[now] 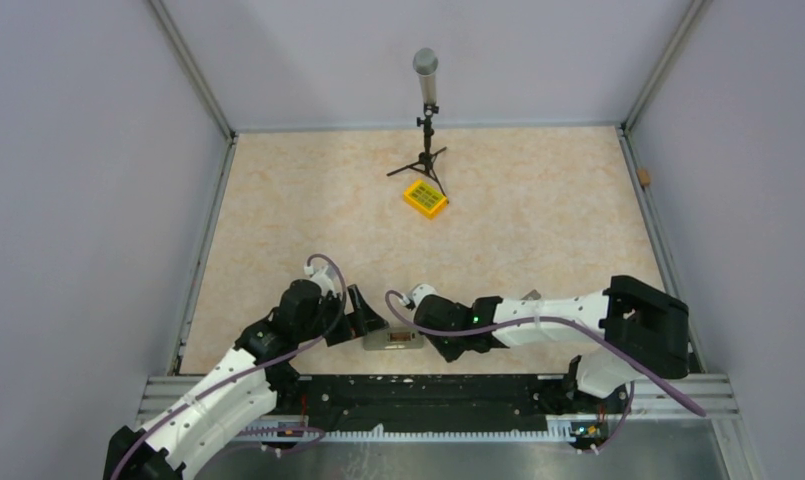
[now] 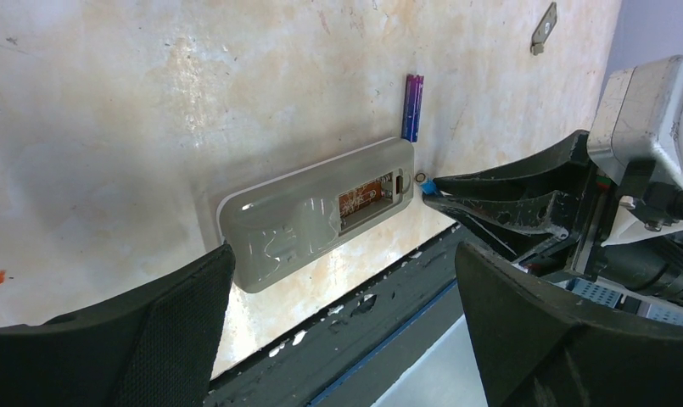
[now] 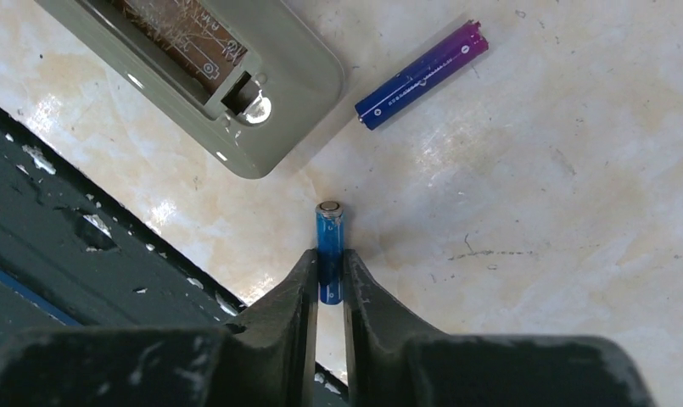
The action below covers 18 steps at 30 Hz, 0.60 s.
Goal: Load the batteries into the remote control
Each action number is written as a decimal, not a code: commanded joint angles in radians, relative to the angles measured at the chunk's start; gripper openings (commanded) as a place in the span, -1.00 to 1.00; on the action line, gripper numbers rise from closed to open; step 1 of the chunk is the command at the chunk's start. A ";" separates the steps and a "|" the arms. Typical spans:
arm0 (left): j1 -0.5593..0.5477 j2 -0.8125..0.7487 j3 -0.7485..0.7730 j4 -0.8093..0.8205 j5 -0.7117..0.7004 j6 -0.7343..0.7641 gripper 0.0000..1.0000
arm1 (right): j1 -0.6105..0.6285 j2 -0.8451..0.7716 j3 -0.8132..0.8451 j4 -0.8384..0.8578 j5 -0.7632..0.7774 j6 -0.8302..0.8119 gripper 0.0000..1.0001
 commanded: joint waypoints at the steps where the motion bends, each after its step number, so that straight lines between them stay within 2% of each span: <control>1: -0.002 -0.009 -0.017 0.007 -0.017 -0.007 0.97 | 0.023 0.060 -0.020 -0.056 0.008 0.022 -0.85; 3: -0.002 -0.010 -0.019 0.003 -0.019 -0.010 0.97 | 0.024 0.059 -0.020 -0.061 0.013 0.024 -1.00; 12: -0.003 -0.021 -0.014 -0.038 -0.042 -0.020 0.97 | 0.025 -0.015 0.001 -0.124 0.035 0.029 -1.00; 18: -0.002 0.032 -0.031 0.027 0.001 -0.020 0.97 | 0.025 -0.117 0.040 -0.176 0.041 -0.002 -1.00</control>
